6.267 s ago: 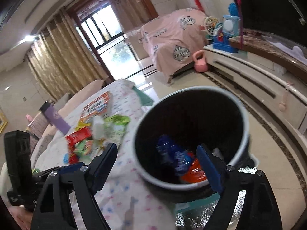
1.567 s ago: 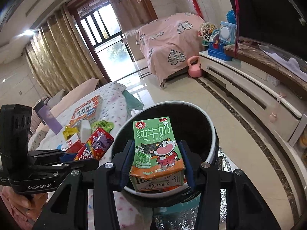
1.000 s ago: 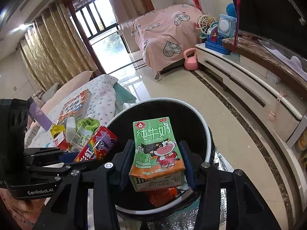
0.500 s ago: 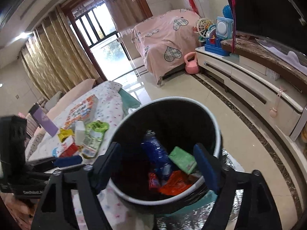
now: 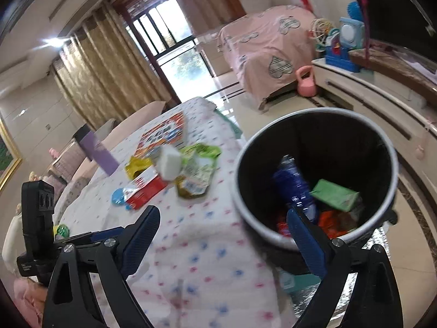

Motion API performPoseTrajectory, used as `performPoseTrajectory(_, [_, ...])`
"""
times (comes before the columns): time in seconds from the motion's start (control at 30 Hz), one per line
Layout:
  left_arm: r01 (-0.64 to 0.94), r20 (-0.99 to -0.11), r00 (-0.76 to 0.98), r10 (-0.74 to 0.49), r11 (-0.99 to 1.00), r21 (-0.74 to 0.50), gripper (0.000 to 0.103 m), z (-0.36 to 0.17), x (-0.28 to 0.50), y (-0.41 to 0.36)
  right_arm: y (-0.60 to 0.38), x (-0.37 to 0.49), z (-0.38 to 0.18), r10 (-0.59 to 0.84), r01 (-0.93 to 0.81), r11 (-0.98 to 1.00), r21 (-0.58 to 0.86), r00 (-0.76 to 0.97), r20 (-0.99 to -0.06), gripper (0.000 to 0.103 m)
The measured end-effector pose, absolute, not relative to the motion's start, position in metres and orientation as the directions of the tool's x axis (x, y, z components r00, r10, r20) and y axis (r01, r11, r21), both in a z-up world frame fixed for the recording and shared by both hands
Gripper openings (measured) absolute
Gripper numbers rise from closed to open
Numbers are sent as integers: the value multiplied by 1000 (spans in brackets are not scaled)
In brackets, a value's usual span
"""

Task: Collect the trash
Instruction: 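Grasp the white-red milk box with left tool while right tool grasps the white foam block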

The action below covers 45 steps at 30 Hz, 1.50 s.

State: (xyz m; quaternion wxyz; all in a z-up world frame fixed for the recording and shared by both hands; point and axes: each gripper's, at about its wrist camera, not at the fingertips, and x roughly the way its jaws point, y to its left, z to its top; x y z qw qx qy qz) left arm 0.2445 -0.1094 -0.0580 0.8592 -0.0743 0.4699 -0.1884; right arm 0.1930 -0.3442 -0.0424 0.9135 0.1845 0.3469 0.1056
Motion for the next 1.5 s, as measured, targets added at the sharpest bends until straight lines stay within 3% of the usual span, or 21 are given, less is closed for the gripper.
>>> performPoseTrajectory(0.57, [179, -781, 520, -345, 939, -295, 64, -64, 245, -54, -269, 211, -40, 390, -192, 911, 366, 692, -608, 98])
performPoseTrajectory(0.9, [228, -787, 538, -303, 951, -210, 72, -56, 275, -56, -257, 247, -33, 415, -254, 907, 336, 677, -608, 97])
performPoseTrajectory(0.97, [238, -790, 542, -286, 954, -183, 73, -54, 286, -60, -255, 256, -32, 417, -263, 907, 329, 676, -608, 95])
performPoseTrajectory(1.23, [295, -801, 532, -275, 947, -129, 76, -53, 328, -78, -245, 314, -41, 448, -294, 894, 338, 606, -657, 67])
performPoseTrajectory(1.5, [321, -823, 514, -243, 944, -78, 76, -67, 349, -87, -239, 356, -60, 457, -306, 889, 340, 544, -704, 52])
